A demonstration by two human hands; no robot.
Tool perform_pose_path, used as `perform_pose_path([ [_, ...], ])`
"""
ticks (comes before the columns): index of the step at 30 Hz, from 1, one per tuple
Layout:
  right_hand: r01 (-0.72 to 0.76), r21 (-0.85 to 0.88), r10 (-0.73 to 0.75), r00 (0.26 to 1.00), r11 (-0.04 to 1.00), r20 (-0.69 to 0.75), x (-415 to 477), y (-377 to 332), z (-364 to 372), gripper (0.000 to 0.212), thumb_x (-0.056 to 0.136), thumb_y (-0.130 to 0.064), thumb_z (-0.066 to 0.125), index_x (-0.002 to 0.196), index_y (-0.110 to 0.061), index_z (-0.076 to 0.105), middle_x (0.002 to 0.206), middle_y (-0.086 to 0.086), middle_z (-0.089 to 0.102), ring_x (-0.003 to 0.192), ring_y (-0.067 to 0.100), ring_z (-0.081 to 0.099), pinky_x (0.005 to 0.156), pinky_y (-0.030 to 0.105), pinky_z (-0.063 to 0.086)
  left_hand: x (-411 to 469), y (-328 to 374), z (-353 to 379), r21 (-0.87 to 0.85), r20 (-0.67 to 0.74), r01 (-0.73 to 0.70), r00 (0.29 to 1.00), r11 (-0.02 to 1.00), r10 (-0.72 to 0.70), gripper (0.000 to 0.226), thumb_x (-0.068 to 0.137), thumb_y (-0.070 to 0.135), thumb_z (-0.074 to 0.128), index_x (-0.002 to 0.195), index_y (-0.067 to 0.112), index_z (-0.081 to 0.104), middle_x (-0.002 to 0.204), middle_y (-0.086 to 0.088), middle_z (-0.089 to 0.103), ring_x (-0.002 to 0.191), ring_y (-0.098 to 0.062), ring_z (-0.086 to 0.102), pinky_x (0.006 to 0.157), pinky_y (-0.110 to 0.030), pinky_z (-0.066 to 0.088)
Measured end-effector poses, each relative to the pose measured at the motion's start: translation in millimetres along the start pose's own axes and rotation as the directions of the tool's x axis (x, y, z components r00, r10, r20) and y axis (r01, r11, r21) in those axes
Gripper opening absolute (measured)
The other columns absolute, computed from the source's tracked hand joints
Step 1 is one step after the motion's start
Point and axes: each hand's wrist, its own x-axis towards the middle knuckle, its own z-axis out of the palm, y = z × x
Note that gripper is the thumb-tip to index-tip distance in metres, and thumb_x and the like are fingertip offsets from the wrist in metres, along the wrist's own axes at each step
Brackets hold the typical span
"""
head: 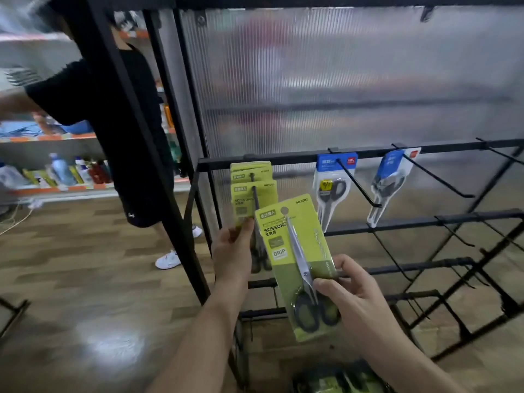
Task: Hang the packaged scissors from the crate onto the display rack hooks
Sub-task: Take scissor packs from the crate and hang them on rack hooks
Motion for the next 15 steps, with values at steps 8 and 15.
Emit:
perform_pose_path([
  [8,0.007,0.139,-0.012,0.999,0.990,0.036,-2,7,16,0.011,0.099,-0.017,0.061,0.098,-0.007,0.061,0.080,0.013,0.075,0.066,0.020,0.067,0.052,0.023,0.048,42,14,13,0.013,-0.068,0.046,0.997,0.999,-0.045,0.030,0.093,0.026,0.073,0.070,0.011,0.062,0.050,0.005,0.064,0.048,-0.012,0.061,0.052,-0.025,0.045],
  [15,0.025,0.113,-0.030,0.998,0.993,0.049,4,11,32,0.014,0.099,-0.024,0.061,0.100,-0.011,0.064,0.084,0.011,0.076,0.067,0.018,0.069,0.053,0.025,0.049,59,23,10,0.076,-0.037,0.032,0.999,0.997,-0.029,0.038,0.082,0.046,0.082,0.081,0.011,0.068,0.077,-0.007,0.077,0.072,-0.026,0.076,0.078,-0.046,0.062],
])
